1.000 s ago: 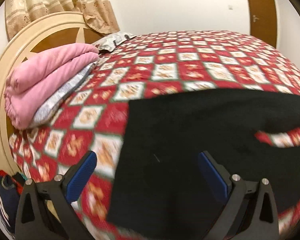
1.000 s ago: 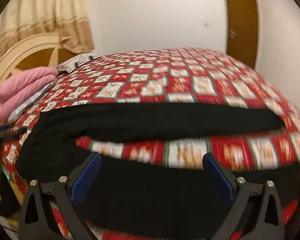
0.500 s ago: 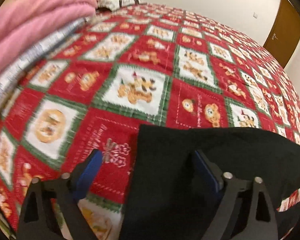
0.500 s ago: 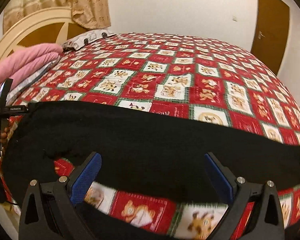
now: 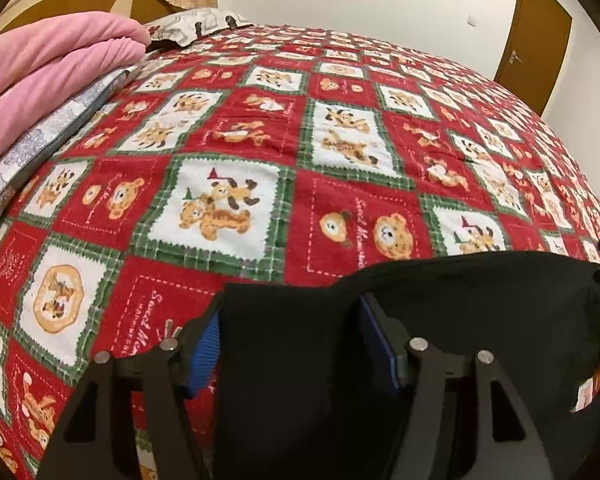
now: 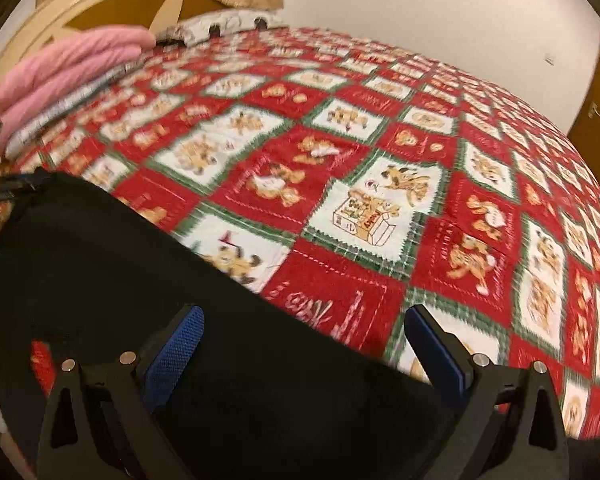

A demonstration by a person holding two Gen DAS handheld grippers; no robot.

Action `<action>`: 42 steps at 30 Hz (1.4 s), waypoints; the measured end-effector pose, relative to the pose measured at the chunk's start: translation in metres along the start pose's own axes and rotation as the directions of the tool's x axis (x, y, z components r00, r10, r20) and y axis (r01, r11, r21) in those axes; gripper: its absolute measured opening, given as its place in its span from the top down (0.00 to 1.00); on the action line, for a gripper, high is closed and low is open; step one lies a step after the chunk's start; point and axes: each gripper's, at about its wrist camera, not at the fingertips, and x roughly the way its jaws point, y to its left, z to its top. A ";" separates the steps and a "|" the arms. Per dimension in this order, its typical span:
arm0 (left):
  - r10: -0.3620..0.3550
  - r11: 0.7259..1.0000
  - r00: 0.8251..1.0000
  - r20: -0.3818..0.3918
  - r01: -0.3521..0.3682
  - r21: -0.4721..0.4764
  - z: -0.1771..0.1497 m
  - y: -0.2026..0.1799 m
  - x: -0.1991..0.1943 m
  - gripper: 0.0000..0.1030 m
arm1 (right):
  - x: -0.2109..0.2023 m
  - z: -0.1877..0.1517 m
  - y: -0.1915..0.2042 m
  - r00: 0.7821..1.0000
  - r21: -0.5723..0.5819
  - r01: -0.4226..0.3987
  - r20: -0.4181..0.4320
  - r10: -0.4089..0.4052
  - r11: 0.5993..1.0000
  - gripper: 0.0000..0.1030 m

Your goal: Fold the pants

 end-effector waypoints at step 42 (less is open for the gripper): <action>-0.093 0.991 0.946 0.310 0.117 -0.058 -0.158 0.015 -0.148 0.77 | -0.199 -0.199 0.128 0.967 0.159 -0.190 0.202 0.157 0.969 0.97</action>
